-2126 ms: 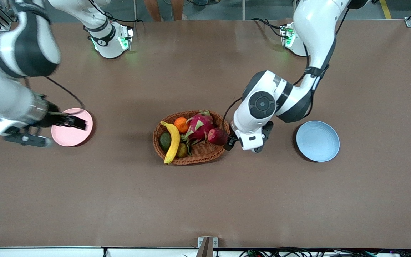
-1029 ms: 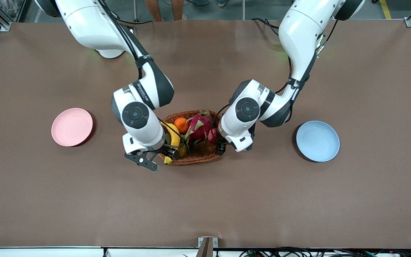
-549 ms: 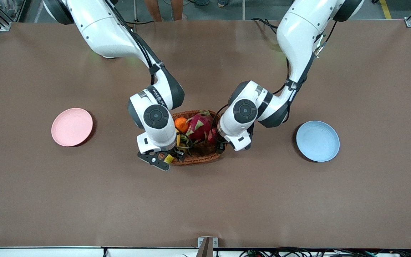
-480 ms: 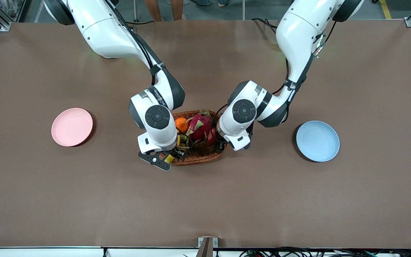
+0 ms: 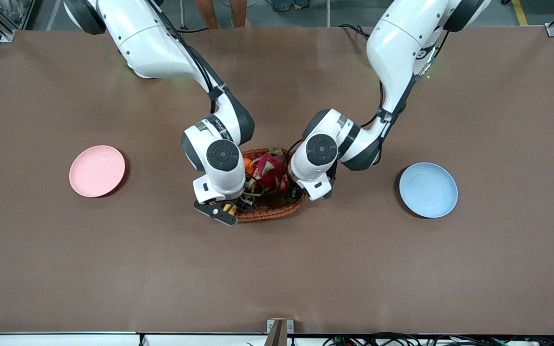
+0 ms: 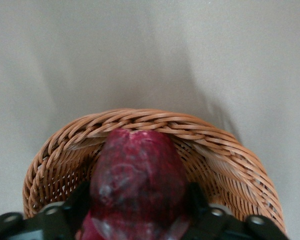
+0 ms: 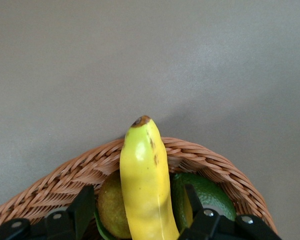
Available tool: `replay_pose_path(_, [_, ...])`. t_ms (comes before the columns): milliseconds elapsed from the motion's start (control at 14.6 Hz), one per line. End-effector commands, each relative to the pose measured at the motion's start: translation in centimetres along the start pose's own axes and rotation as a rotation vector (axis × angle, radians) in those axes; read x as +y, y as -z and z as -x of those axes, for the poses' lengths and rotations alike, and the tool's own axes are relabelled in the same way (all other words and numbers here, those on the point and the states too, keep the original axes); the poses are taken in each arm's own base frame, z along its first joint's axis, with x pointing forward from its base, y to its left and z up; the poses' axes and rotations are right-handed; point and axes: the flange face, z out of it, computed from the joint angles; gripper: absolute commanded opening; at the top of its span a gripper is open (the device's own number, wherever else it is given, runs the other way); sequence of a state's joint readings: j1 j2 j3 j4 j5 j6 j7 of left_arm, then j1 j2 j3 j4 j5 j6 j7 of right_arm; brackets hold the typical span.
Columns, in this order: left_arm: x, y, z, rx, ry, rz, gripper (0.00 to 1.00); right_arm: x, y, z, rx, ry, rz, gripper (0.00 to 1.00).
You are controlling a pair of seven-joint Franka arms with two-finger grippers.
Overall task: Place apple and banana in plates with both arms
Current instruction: 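Grasp the banana with the right gripper while the left gripper grasps the apple, then carry the banana and apple to the pink and blue plates with both grippers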
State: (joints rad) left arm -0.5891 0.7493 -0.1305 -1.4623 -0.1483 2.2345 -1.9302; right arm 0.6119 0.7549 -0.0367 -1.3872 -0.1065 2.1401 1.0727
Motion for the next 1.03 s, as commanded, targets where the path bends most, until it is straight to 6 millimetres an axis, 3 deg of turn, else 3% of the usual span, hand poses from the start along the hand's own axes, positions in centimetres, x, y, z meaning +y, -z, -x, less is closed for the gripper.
replay_pose_path(0, [-0.1,0.5,0.3,-0.007,0.015,0.003,0.33,0.1,-0.6,0.2,0.029,-0.004,0.018,0.72])
replay_pose_path(137, [0.0,1.1,0.3,-0.003,0.01,0.005,0.29,0.1,-1.2,0.3,0.035,0.005,0.029,0.67])
replay_pose_path(274, [0.3,3.4,0.1,-0.005,0.01,0.022,0.28,0.2,-1.6,0.3,0.05,0.02,0.044,0.61])
replay_pose_path(411, [0.2,6.7,-0.3,0.003,0.007,0.019,0.28,0.2,-1.8,0.2,0.049,0.019,0.048,0.43])
replay_pose_path(617, [1.2,12.5,-3.9,0.027,0.013,0.057,0.28,0.9,-1.0,-1.1,0.043,-0.006,0.042,0.02])
replay_pose_path(823, [1.1,16.2,-8.4,0.052,-0.14,0.006,0.28,2.3,-0.5,-3.4,0.029,-0.04,0.027,0.0])
replay_pose_path(960, [0.6,18.5,-12.2,0.075,-0.305,-0.023,0.28,3.2,0.9,-4.8,-0.006,-0.059,-0.014,0.0])
